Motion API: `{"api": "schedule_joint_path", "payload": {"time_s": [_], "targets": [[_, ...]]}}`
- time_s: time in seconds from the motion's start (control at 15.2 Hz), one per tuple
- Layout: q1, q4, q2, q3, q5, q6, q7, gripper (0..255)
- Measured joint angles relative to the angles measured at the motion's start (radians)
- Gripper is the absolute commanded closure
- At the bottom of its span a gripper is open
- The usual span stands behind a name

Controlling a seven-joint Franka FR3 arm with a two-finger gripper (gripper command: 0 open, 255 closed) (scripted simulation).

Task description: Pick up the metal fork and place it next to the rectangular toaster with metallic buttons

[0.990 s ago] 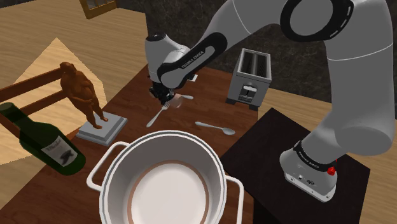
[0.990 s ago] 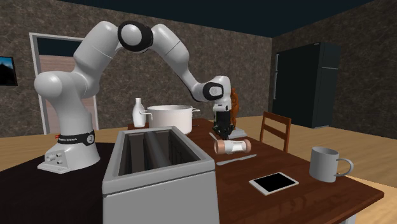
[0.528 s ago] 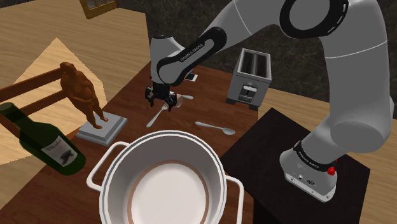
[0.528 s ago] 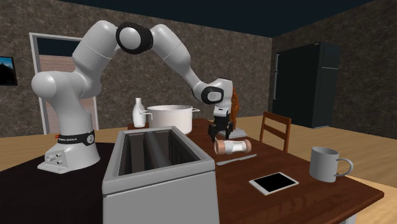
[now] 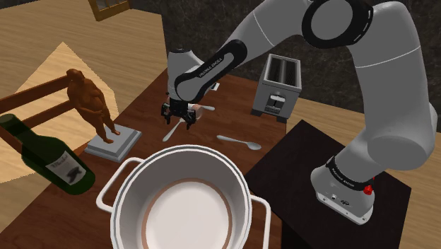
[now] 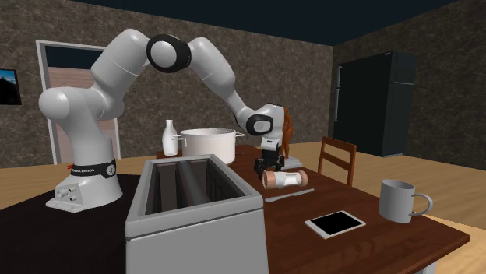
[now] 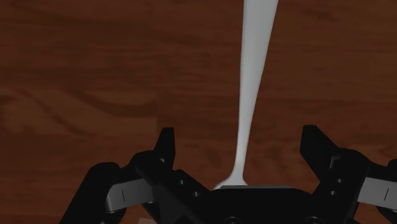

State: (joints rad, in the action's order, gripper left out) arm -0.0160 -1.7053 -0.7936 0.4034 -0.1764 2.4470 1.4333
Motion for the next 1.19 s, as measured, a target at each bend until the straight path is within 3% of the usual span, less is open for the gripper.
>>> {"api": "schedule_joint_path", "payload": {"time_s": [0.26, 0.33, 1.19], "targets": [[-0.001, 0.001, -0.002, -0.001, -0.001, 0.002, 0.0, 0], [-0.001, 0.001, -0.002, -0.001, -0.001, 0.002, 0.0, 255], [0.007, -0.01, 0.023, 0.007, 0.006, -0.013, -0.001, 255]]}}
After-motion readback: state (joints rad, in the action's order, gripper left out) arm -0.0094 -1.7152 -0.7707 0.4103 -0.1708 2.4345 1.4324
